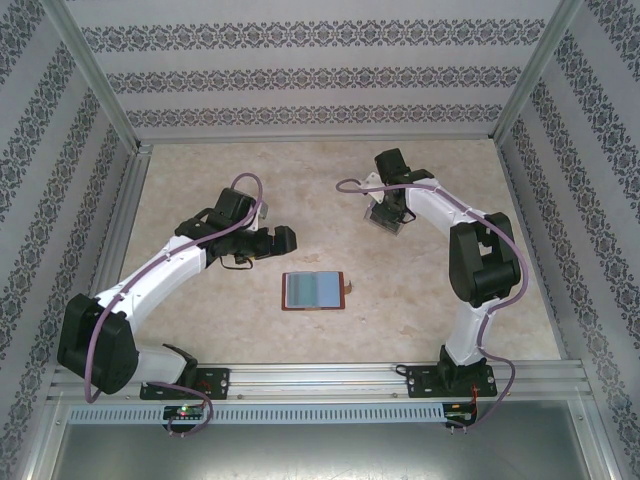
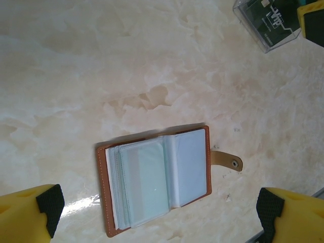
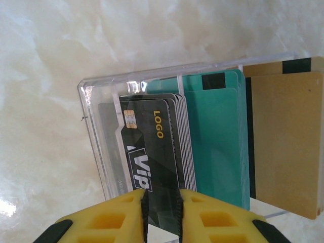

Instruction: Take the credit cards out of the card holder

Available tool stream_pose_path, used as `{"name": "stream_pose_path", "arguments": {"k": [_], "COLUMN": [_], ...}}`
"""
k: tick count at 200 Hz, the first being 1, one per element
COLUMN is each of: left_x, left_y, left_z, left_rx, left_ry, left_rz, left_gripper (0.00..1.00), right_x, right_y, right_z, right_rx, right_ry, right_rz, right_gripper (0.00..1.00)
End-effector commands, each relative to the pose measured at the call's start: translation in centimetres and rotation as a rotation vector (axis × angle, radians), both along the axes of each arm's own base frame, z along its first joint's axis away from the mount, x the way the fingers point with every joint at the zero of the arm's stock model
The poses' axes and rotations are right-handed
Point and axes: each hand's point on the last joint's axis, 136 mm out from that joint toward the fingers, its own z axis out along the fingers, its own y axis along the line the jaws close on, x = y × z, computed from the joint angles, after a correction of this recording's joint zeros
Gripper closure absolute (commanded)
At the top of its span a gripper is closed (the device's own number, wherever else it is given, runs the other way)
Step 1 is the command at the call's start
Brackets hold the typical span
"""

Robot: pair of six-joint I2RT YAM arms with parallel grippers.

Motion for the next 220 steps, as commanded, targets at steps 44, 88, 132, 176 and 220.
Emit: {"name": "stream_pose_path", "arguments": {"k": [44, 88, 132, 176, 220], "left_x": [-0.5, -1.2, -2.2, -3.1, -4.0], "left_y": [-0.4, -1.3, -2.5, -3.4, -3.8], "left_z": [-1.0, -3.0, -5.1, -7.2, -8.4], "left_rx": [-0.064, -0.115, -0.104, -0.091, -0.082], "left_ry": [0.042, 0.128, 0.197, 0.251, 0.279], "left_rz": [0.010, 0.005, -0.016, -0.031, -0.046], "left_gripper": [0.13, 0.35, 0.53, 0.66, 0.71], "right_x": [-2.0, -9.0, -16.0, -21.0, -21.8], "right_y": [2.3, 7.1, 11.5, 13.4, 14.1], "right_z": [6.7, 6.5, 3.2, -1.5, -3.5], "right_rx": [0.332, 0.576, 0.709, 0.700, 0.677], "right_ry": [-0.070, 0.021, 0.125, 0.209, 0.229], "right_rz": [-0.285, -0.341, -0.396, -0.441, -0.467], "right_gripper": [0.78, 0.77, 0.78, 0.76, 0.75]}}
